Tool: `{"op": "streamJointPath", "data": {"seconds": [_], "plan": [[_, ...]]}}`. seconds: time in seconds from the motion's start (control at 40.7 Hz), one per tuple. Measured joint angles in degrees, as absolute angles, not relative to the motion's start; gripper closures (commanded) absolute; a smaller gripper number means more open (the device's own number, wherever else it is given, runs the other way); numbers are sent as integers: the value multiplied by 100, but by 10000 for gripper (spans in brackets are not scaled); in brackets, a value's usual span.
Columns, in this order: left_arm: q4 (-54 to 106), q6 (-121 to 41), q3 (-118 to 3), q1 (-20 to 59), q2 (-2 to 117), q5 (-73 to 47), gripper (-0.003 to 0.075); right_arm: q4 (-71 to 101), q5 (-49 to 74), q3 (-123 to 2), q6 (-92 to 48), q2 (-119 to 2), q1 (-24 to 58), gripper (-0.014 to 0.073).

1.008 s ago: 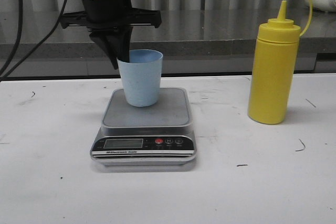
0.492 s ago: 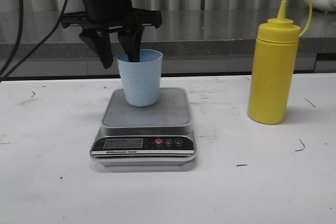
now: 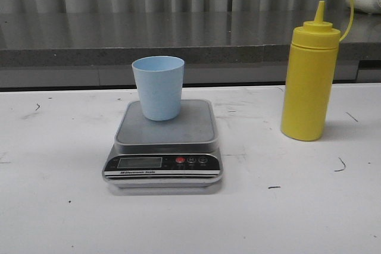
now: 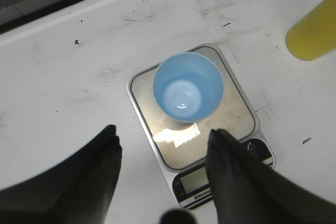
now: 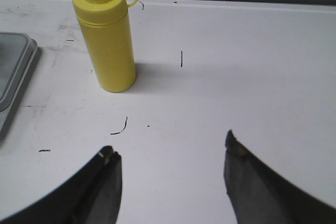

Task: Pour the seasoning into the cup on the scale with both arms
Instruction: 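Raise the left gripper away from the cup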

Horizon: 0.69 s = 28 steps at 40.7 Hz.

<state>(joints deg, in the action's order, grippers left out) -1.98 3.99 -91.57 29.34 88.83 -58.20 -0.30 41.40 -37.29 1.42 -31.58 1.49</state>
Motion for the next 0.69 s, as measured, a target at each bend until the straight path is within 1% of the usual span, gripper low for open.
{"op": "streamJointPath", "data": {"seconds": [0.393, 0.59, 0.688], "plan": [[-277, 216, -6268, 2934, 5549, -4956, 356, -30, 4140, -3729, 142, -3158, 149, 139], [-256, 216, -5121, 2943, 4042, -4862, 356, -30, 4140, -3729, 142, -3158, 149, 139], [-192, 241, -4664, 2943, 3480, -4824, 356, -30, 4140, -3729, 142, -3158, 149, 139]]}}
